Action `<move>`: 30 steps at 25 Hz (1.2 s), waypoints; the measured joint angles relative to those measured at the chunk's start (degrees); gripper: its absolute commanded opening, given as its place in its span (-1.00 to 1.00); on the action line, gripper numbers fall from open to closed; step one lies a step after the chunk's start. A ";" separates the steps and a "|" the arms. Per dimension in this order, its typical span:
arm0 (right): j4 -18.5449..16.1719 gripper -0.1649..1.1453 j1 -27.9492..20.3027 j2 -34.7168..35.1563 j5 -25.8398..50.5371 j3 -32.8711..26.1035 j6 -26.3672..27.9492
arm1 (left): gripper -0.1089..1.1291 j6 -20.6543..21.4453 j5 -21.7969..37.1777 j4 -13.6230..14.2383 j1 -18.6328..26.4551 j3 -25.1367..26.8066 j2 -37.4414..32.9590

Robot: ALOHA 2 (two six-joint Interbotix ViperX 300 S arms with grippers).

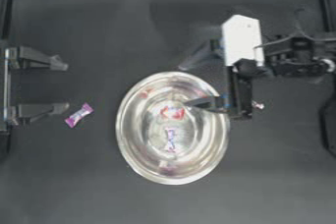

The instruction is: Put candies in bowl

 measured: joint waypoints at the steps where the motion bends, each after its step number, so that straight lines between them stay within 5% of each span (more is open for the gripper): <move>1: 0.00 0.77 0.00 -1.49 -0.97 1.05 0.00 | 0.83 0.00 -0.09 0.00 0.00 0.00 -0.18; 17: 2.81 0.77 -0.09 -26.81 -11.60 20.13 0.53 | 0.83 0.00 2.37 -0.70 1.23 0.00 -0.53; 26: 3.08 0.77 -0.09 -31.82 -12.39 23.99 0.53 | 0.83 -0.44 12.13 -3.08 8.35 -1.67 -0.53; 30: 3.16 0.77 -0.09 -31.82 -12.48 24.26 0.53 | 0.82 -4.75 21.71 -2.64 14.59 -4.04 -0.26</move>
